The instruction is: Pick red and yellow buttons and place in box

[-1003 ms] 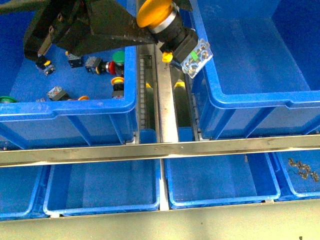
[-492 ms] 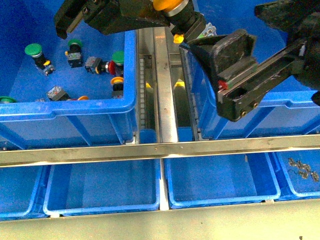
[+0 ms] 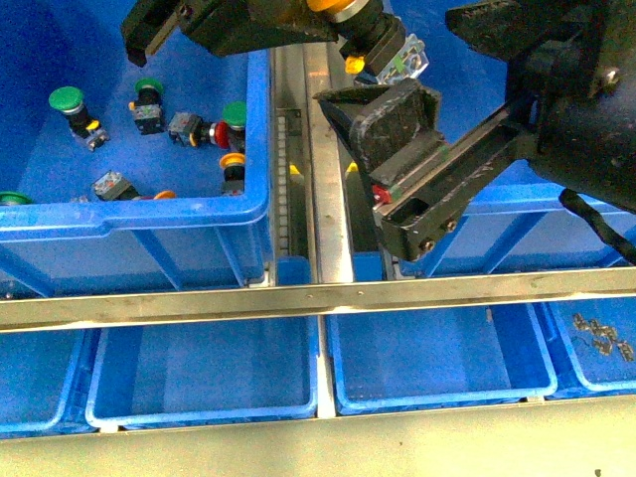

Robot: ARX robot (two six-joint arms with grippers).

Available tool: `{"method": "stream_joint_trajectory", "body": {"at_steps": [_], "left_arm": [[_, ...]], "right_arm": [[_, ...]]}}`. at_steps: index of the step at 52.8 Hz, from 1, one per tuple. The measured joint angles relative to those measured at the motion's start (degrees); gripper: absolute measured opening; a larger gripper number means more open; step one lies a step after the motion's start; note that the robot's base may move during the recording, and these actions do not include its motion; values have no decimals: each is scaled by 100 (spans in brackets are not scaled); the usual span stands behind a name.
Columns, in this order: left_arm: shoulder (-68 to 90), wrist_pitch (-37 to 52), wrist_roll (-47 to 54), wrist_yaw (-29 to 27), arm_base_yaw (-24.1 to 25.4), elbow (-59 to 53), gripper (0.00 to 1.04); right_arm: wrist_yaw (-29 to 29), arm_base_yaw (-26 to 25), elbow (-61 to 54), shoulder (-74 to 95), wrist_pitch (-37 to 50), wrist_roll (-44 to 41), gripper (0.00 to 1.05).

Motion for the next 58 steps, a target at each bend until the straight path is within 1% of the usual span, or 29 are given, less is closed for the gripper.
{"method": "stream_joint_trajectory", "body": {"at_steps": [13,27,37,41,42,45,53,56,58], "left_arm": [[2,-26,-20,-46,11,50,34],[7,-63,-24,-50,9,63,34],[13,-66,-44,-66,-4,76,34],[13,-74,-44,-66,-24,98,34],[13,-74,-44,-68,-24,105,34],[13,-76,-44,-72,-31,111,34],[22,-74,-46,-79,-46,125,34],[22,-74,-46,-92,-57,129,34],[22,-74,-46,-90,-57,131,34]], "right_arm": [[31,50,289,446,350,-42,99],[151,-160,601,964,752,-140,99],[195,-245,625,1108,835,-173,98],[234,-271,625,1141,861,-190,86],[232,-286,625,1147,872,-188,80],[240,-302,625,1147,881,-188,70],[243,-326,625,1147,925,-184,49],[267,-330,625,1147,949,-184,39],[256,-341,623,1147,973,-188,35]]}}
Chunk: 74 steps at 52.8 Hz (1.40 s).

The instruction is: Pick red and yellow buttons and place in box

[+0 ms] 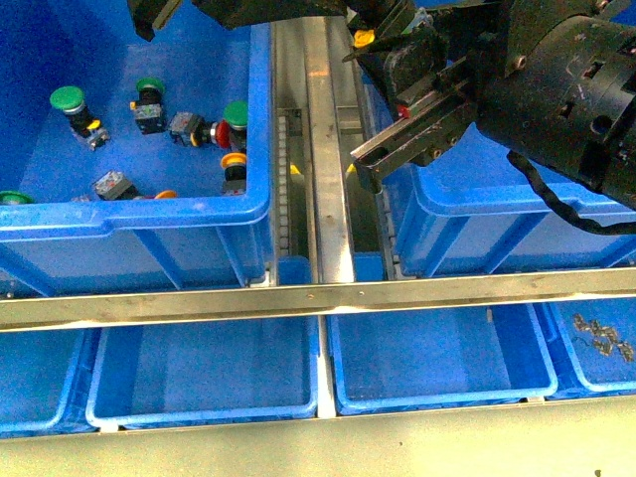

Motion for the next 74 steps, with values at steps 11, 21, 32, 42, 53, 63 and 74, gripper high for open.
{"method": "stream_joint_trajectory", "body": {"at_steps": [11,21,32,42,53,63,74], "left_arm": [[0,136,52,-55,0,4,42],[0,417,74,-44,7,2,76],[0,474,70,-66,9,2,98],[-168,560,96,44,140,-188,97],[-800,546,328,321,483,-857,97],[-1563,264,807,592,1067,-1648,97],[-2551,-72,1681,1161,2031,-2428,97]], "right_arm": [[52,0,-2,11,74,13,34],[70,57,-2,50,125,50,34],[55,315,-4,205,120,33,34],[179,68,-76,291,107,48,34],[175,-581,-343,299,-13,48,34],[179,-1161,-562,173,-164,114,34],[271,-1580,-728,-350,-496,337,33]]}}
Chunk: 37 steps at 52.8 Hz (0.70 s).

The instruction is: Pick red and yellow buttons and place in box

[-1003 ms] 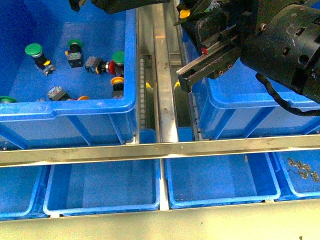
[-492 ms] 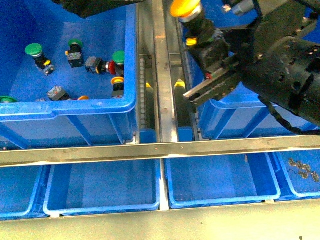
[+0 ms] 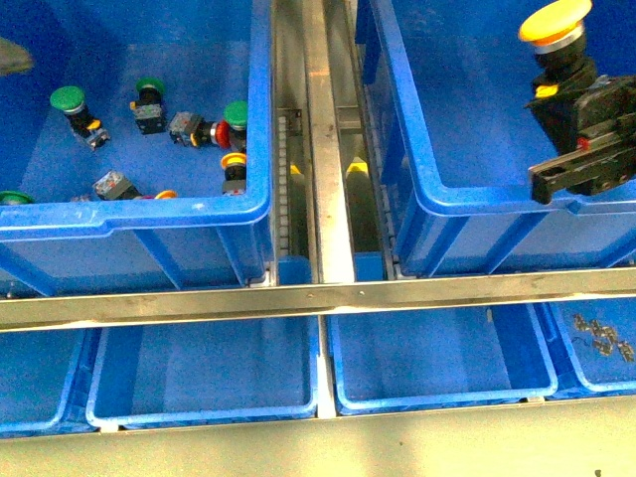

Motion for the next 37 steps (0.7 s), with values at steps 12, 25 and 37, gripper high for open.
{"method": "stream_joint_trajectory", "body": {"at_steps": [12,25,37], "left_arm": [[-859,-385,1204,977,1547,-634,97],[-935,-662,2439,1963,3257,-907,97],[-977,3689,2830,-111,3495,-2778,69]], "right_arm": [[122,-291,-72,-824,-695,247,33],[529,-302,22,-1480,-1526,820,33],[1298,186,518,-1528,-2109,1493,33]]}}
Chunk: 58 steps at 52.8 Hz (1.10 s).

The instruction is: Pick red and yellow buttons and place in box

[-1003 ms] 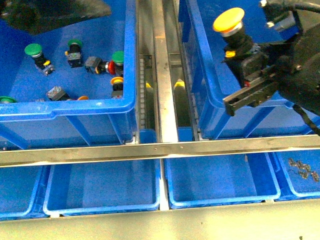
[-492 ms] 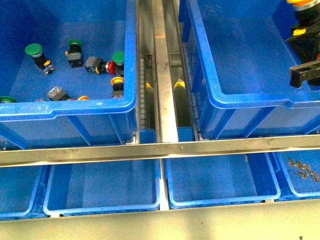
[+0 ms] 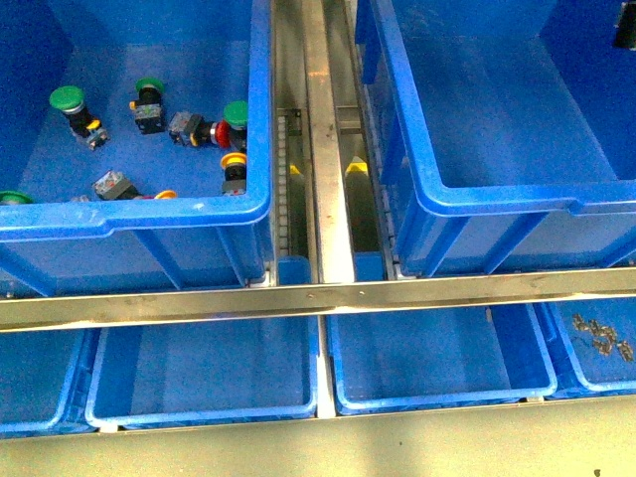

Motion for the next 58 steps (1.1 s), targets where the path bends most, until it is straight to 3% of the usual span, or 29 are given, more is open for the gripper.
{"method": "stream_joint_trajectory", "body": {"at_steps": [6,23,49,53,58], "left_arm": [[-317,1158,0,-455,-269,-472,51],[-1622,551,-11,-1300,-1172,-1075,2],[-3045,-358,-13,-2061,-1985,-1460,3],[-3324,-605,-15,-2546,-2310,-1460,3],[-3565,-815,-15,-2638,-2601,-1462,3]], "right_arm": [[227,317,271,210,-157,66,33],[800,892,1049,866,-299,170,33],[1438,1379,1633,1552,-328,439,33],[1491,1416,1648,1572,-326,485,33],[1547,1429,1650,1600,-326,514,33]]}}
